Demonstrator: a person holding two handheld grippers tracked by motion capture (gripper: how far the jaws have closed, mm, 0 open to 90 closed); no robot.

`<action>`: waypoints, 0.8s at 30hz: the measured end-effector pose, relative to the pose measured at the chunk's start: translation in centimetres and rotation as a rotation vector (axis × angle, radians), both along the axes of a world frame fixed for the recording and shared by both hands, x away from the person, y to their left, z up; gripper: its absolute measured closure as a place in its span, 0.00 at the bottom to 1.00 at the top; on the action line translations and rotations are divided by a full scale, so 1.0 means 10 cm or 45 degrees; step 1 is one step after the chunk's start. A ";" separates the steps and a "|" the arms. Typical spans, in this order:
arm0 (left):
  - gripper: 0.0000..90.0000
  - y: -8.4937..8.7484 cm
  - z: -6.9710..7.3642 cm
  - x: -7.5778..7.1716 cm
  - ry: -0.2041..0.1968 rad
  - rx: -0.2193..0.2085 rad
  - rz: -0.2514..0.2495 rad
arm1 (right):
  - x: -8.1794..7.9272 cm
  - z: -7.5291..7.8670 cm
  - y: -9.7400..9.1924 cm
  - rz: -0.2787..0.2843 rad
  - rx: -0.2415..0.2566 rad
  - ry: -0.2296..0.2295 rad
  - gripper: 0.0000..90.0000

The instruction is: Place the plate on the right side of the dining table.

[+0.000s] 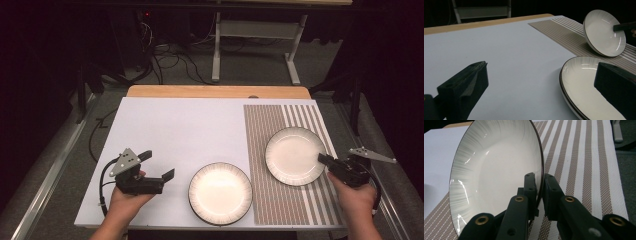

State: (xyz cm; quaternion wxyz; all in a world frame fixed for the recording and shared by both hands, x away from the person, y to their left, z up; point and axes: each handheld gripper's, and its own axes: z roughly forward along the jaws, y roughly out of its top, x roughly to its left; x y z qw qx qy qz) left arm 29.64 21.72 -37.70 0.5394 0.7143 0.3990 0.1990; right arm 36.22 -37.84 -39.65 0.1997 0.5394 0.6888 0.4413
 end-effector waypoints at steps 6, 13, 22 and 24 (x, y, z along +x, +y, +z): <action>0.00 0.07 0.01 -0.02 -0.018 -0.002 0.009 | 0.03 -0.02 0.00 -0.023 -0.014 0.032 0.92; 0.00 0.03 0.01 -0.03 -0.023 0.007 -0.002 | 0.08 -0.04 0.01 -0.035 -0.014 0.053 0.92; 0.00 0.03 -0.01 -0.02 -0.007 -0.001 -0.003 | 0.12 -0.06 0.01 -0.067 -0.029 0.092 0.90; 0.00 0.01 -0.01 -0.02 -0.004 0.003 -0.009 | 0.14 -0.08 0.00 -0.093 -0.035 0.104 0.92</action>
